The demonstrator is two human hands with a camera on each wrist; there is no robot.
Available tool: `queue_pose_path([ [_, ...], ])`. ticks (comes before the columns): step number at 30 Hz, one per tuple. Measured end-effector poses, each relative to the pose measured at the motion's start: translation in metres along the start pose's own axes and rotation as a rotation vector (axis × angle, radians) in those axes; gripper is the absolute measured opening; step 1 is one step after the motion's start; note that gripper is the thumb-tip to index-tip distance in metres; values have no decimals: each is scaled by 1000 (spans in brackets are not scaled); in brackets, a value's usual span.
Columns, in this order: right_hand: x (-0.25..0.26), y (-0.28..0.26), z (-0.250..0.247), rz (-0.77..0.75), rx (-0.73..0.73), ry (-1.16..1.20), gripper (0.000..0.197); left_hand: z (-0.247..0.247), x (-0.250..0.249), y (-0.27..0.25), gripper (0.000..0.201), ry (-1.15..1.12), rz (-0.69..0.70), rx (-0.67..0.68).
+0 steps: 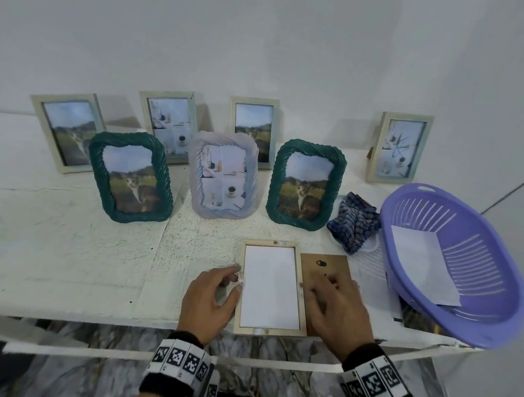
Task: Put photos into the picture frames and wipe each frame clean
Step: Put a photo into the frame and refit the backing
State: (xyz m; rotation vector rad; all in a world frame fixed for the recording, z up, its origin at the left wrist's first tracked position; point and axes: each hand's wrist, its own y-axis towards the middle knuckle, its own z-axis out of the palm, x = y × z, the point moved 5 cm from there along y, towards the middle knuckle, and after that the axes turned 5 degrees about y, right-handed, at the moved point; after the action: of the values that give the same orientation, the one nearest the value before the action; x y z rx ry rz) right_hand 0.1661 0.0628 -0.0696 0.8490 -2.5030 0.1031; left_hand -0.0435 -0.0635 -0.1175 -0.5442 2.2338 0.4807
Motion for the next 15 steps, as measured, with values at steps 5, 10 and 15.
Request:
queue_pose_path([
  [5, -30, -8, 0, 198, 64, -238, 38, -1, -2, 0, 39, 7, 19, -11],
  [10, -44, -4, -8, 358, 59, -52, 42, -2, -3, 1, 40, 16, 23, -16],
  [15, -39, -5, -24, 352, -64, 104, 44, -2, -2, 1, 39, 19, 23, -19],
])
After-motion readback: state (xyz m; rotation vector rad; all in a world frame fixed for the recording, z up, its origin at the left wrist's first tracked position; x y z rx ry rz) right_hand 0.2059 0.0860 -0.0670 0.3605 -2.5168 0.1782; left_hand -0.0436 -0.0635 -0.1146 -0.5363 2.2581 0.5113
